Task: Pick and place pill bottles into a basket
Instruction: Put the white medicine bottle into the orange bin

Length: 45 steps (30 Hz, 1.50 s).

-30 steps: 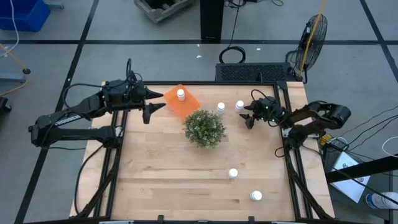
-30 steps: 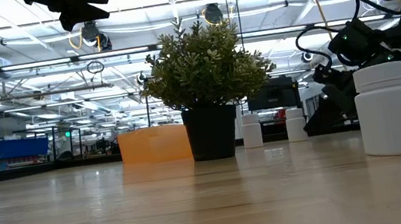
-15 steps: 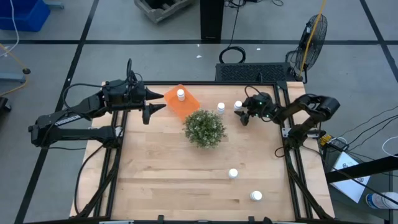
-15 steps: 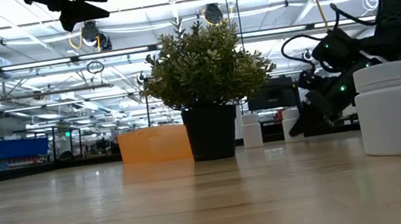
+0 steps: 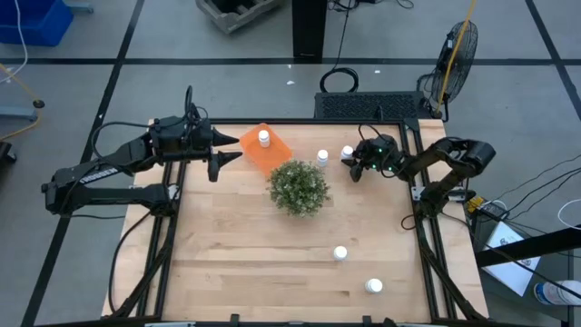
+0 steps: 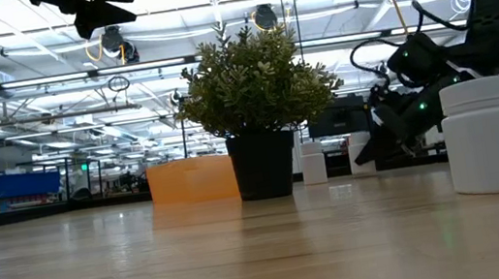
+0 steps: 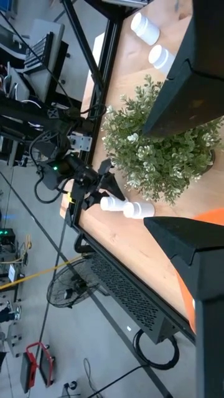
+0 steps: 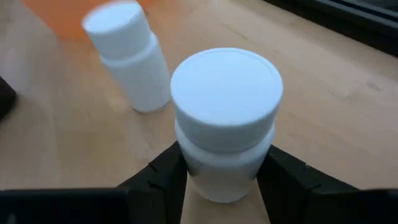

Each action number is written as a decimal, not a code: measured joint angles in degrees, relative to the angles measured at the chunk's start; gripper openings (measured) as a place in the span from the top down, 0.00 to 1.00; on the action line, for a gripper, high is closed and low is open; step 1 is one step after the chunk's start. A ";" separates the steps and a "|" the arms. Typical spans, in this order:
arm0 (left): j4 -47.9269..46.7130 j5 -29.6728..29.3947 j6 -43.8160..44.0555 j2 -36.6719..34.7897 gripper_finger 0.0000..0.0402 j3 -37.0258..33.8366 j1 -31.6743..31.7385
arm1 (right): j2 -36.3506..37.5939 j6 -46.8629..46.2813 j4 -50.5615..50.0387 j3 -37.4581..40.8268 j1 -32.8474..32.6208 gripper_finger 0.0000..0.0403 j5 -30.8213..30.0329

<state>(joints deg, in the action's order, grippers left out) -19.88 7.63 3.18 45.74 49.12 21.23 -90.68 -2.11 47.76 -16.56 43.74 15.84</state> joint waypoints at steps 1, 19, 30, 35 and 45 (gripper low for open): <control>0.00 -0.01 -0.06 0.00 0.44 0.00 0.00 | 1.06 -0.62 -0.48 0.00 -0.31 0.63 0.75; -3.12 4.35 -3.70 0.84 0.44 2.80 -0.02 | 30.47 3.98 -58.27 -29.68 -10.42 0.63 -0.82; -28.20 2.36 -13.86 17.93 0.44 33.31 -0.05 | 22.41 4.56 -62.47 -48.31 -20.12 0.63 -2.54; -37.67 2.44 -15.52 26.34 0.44 47.55 -0.04 | 16.05 5.83 -62.64 -53.24 -24.84 0.62 -2.33; -52.31 4.30 -15.54 38.35 0.44 61.90 -1.03 | 5.08 8.22 -62.39 -63.46 -31.62 0.63 -0.93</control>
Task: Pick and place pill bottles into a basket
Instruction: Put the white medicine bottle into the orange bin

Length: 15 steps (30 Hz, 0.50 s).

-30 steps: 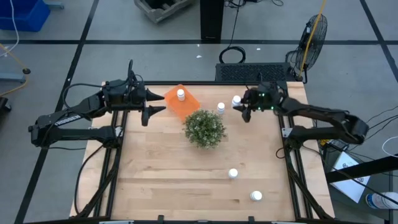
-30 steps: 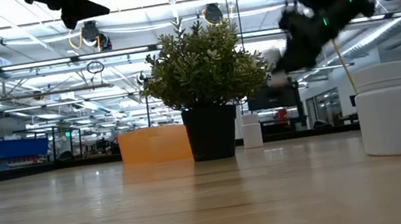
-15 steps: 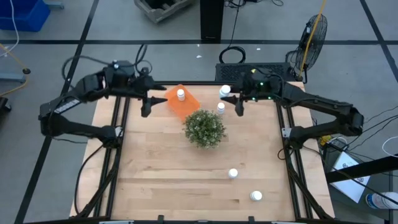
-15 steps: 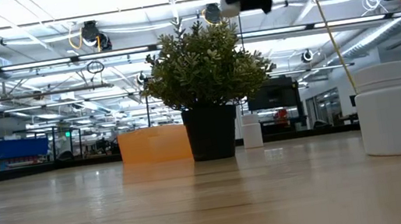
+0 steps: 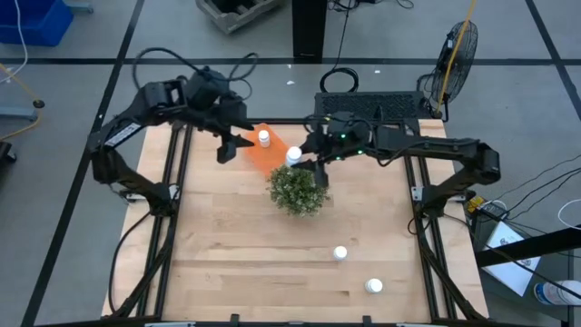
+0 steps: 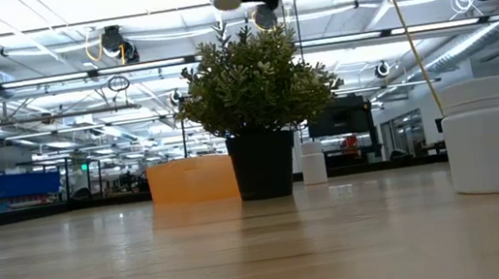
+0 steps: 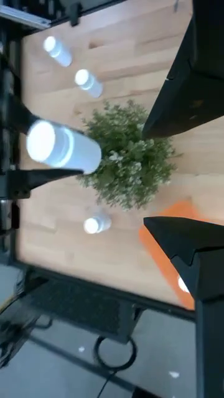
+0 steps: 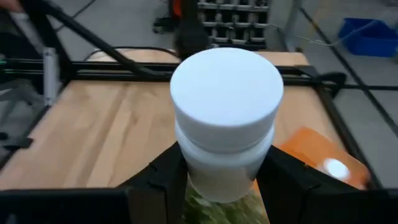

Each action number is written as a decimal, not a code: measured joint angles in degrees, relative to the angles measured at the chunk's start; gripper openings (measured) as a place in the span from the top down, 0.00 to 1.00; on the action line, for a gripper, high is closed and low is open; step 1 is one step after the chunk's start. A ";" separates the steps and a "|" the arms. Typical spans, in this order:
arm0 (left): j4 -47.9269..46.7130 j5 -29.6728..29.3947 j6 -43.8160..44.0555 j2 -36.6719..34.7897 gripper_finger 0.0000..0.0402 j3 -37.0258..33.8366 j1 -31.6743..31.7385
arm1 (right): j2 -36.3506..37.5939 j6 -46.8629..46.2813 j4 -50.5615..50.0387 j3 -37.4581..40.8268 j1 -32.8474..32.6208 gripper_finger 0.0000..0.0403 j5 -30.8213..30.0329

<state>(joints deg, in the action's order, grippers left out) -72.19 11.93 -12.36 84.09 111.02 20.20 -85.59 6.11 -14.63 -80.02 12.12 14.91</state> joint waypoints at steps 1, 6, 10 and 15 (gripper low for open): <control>-0.22 0.14 -0.02 0.56 0.44 0.36 -0.45 | -0.89 0.09 0.13 -0.95 -0.35 0.62 0.69; -1.18 2.52 -0.67 2.44 0.44 1.09 -3.50 | -3.41 1.02 0.66 -3.09 -1.17 0.63 1.86; -0.65 2.51 -0.58 2.98 0.44 1.07 -6.31 | -3.40 1.05 1.44 -3.09 -1.07 0.62 1.83; 2.12 1.06 0.26 2.96 0.44 1.07 -9.06 | -3.60 0.79 3.88 -3.12 -1.36 0.62 1.88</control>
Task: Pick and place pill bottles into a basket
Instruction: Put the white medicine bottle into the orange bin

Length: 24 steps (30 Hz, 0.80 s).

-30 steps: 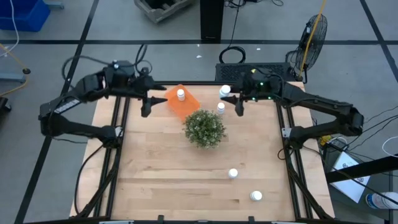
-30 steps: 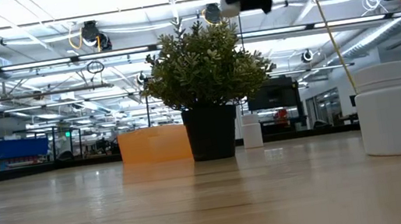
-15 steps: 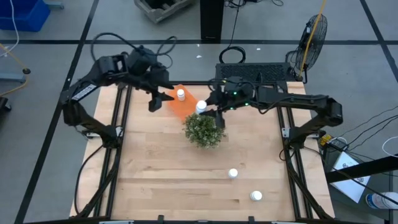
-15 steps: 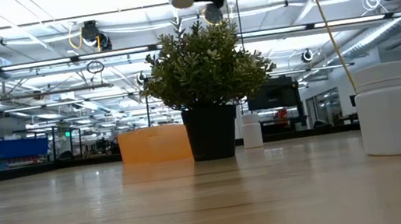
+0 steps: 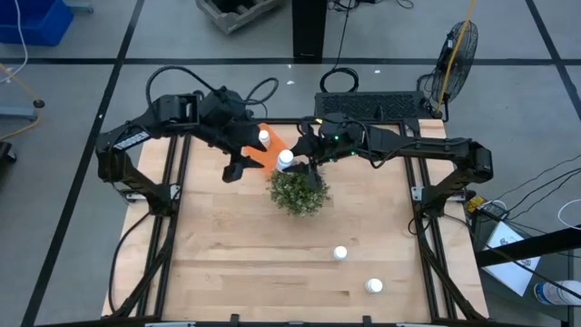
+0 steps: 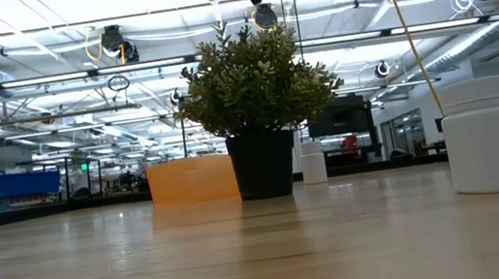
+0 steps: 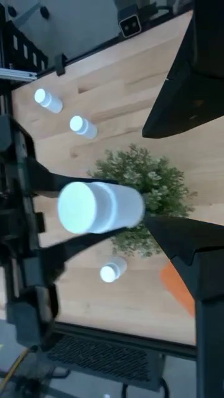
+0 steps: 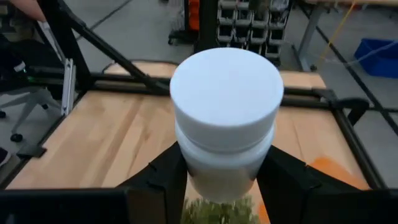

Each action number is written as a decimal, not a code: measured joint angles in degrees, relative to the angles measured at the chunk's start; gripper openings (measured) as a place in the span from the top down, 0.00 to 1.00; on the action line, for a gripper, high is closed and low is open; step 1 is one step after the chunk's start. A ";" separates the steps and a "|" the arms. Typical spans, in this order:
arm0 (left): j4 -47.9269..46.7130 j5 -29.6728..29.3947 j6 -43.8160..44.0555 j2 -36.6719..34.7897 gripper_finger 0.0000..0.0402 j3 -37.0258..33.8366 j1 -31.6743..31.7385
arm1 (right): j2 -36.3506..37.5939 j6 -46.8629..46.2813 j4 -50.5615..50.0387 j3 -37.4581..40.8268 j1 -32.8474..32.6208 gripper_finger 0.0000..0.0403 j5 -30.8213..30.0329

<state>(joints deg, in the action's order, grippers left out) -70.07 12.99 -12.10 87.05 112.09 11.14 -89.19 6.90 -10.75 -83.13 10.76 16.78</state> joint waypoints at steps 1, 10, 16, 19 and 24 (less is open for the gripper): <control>0.25 -0.46 0.00 0.00 0.44 0.00 -0.34 | -0.31 -0.02 1.10 -0.01 -0.06 0.63 0.03; 0.55 -1.13 0.65 2.74 0.44 0.02 -1.31 | -1.76 -0.56 2.30 -0.01 -1.16 0.62 0.12; 0.93 -1.65 0.61 4.39 0.44 -0.07 -1.30 | -2.72 -0.73 2.51 0.04 -1.92 0.62 0.07; 2.02 -1.39 0.61 5.36 0.44 0.02 -1.31 | -2.80 -0.70 2.63 0.04 -2.20 0.62 0.08; 3.69 -0.95 0.67 6.57 0.44 -0.02 -1.88 | -2.82 -0.42 2.62 0.04 -2.31 0.62 0.08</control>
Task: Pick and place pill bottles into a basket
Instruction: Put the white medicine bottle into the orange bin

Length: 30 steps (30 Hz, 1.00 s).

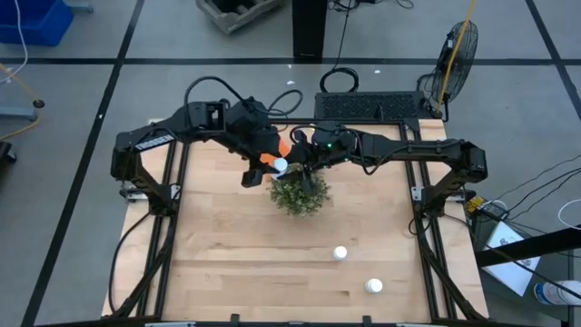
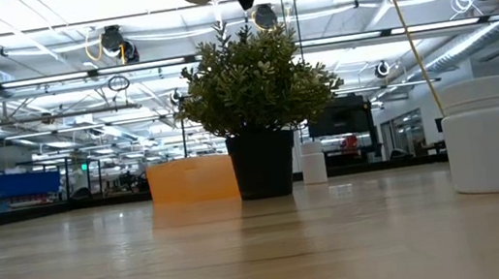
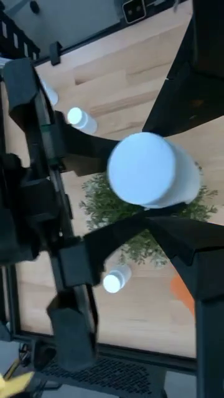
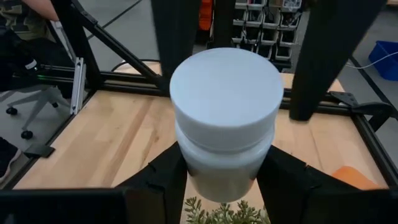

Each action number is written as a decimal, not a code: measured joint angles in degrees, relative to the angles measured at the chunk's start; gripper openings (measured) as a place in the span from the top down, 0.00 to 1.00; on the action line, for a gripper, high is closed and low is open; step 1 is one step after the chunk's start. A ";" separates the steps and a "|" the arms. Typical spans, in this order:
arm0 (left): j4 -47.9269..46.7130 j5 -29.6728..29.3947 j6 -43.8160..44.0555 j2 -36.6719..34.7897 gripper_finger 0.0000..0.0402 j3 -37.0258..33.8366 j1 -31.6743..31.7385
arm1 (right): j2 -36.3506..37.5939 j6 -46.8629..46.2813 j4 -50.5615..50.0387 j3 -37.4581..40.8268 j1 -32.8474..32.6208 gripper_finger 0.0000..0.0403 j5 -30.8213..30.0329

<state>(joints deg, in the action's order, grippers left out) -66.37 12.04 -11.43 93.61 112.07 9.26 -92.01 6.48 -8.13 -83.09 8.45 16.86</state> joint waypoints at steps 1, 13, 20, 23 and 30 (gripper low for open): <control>0.16 -0.01 -0.01 0.11 0.44 0.00 -0.03 | 0.00 0.01 0.01 0.00 0.00 0.61 0.00; 1.07 0.04 1.40 0.91 0.54 -0.04 -0.46 | 0.00 0.13 -0.18 0.00 0.00 0.61 -0.06; 1.07 -0.05 1.03 0.93 0.60 -0.04 -0.33 | 0.00 0.21 -0.21 0.00 0.04 0.60 -0.04; 1.80 -0.53 1.05 0.85 0.60 -0.04 -0.33 | 0.46 1.32 -0.88 0.00 0.10 0.55 -0.07; 3.01 -2.04 1.49 -1.09 0.60 -0.04 0.99 | 3.85 2.38 -8.34 0.00 3.68 0.38 -0.04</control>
<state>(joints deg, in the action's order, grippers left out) -63.36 10.00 -9.93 92.52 112.03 10.25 -88.16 8.86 -16.48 -83.09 12.12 16.82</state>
